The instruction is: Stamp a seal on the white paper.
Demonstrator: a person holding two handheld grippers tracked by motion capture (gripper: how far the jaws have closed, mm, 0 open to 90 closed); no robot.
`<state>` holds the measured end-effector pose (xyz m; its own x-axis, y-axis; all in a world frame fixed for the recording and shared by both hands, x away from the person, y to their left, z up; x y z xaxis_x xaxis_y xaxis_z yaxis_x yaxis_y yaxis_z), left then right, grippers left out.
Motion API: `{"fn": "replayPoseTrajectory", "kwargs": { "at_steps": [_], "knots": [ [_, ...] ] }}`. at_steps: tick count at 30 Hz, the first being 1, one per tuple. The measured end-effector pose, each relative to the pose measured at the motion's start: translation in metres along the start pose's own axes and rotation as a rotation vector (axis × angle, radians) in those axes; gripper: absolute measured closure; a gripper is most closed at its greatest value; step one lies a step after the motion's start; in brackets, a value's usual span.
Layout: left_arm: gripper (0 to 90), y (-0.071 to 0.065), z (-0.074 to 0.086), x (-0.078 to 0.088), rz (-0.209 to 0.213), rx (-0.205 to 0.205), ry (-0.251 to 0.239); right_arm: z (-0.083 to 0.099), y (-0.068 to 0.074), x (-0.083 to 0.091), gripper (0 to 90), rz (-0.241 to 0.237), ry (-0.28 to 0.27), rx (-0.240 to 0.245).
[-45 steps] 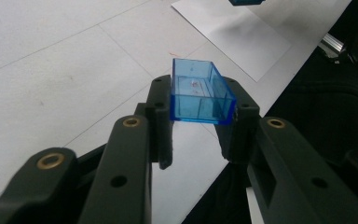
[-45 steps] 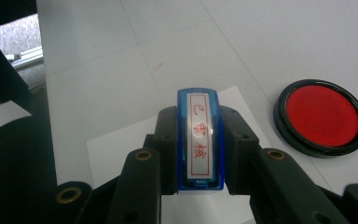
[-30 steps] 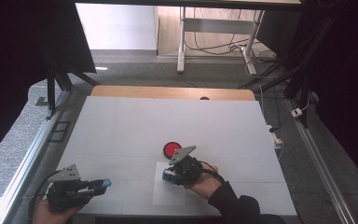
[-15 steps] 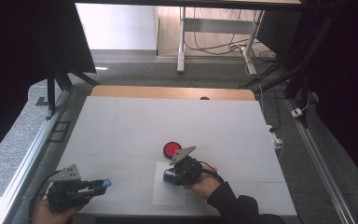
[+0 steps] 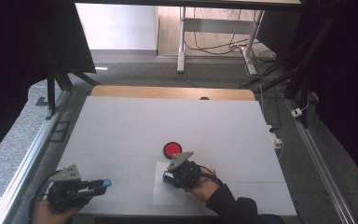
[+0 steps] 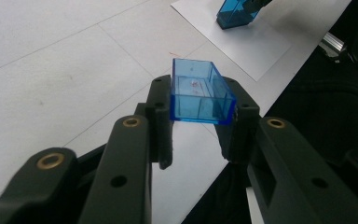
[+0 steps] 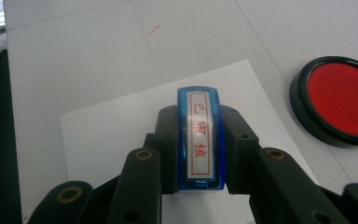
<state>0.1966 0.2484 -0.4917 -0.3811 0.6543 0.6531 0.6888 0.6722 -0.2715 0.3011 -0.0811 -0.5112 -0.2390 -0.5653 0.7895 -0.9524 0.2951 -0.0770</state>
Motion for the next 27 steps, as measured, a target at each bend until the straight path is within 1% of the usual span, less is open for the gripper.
{"fn": "replayPoseTrajectory", "kwargs": {
  "at_steps": [2, 7, 9, 10, 11, 14, 15, 18, 22, 27],
  "knots": [
    [68.2, 0.000, 0.000, 0.000, 0.000, 0.000, 0.001, 0.001, -0.003, 0.000, 71.4, -0.014, -0.004, -0.022],
    [68.2, 0.000, 0.000, 0.000, 0.000, 0.001, 0.002, 0.006, -0.012, 0.000, 71.4, -0.067, -0.035, -0.086],
    [68.2, 0.000, 0.000, 0.000, 0.000, 0.001, 0.002, 0.007, -0.014, -0.001, 71.3, -0.081, -0.043, -0.108],
    [68.2, 0.000, 0.000, 0.000, 0.001, 0.002, 0.002, 0.007, -0.014, -0.001, 71.3, -0.087, -0.048, -0.127],
    [68.2, 0.000, 0.000, 0.000, 0.001, 0.002, 0.002, 0.007, -0.015, -0.001, 71.3, -0.091, -0.051, -0.130],
    [68.2, 0.000, 0.000, 0.000, 0.002, 0.003, 0.002, 0.007, -0.014, -0.001, 71.3, -0.085, -0.051, -0.122],
    [68.2, 0.000, 0.000, 0.000, 0.002, 0.003, 0.002, 0.007, -0.013, -0.001, 71.4, -0.075, -0.045, -0.098],
    [68.2, 0.000, 0.000, 0.000, 0.002, 0.001, 0.003, 0.004, -0.008, -0.001, 71.4, -0.042, -0.032, -0.051],
    [68.2, 0.000, 0.000, 0.000, 0.003, 0.002, 0.004, 0.002, -0.003, -0.001, 71.3, -0.009, -0.011, -0.013],
    [68.2, 0.000, 0.000, 0.000, 0.002, 0.003, 0.003, 0.005, -0.008, -0.001, 71.3, -0.049, -0.031, -0.059]
  ]
}}
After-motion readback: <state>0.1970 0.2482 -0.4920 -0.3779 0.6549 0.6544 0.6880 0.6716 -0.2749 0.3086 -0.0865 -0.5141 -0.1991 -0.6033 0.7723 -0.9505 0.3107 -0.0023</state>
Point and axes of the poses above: each handheld gripper's, and its own axes: x roughly backward along the jaws, z roughly out of its underside, y roughly to its left, the point moved 2 cm from there along -x, roughly forward along the jaws, and after that the axes turned 1 degree about z, right-handed, at the moved point
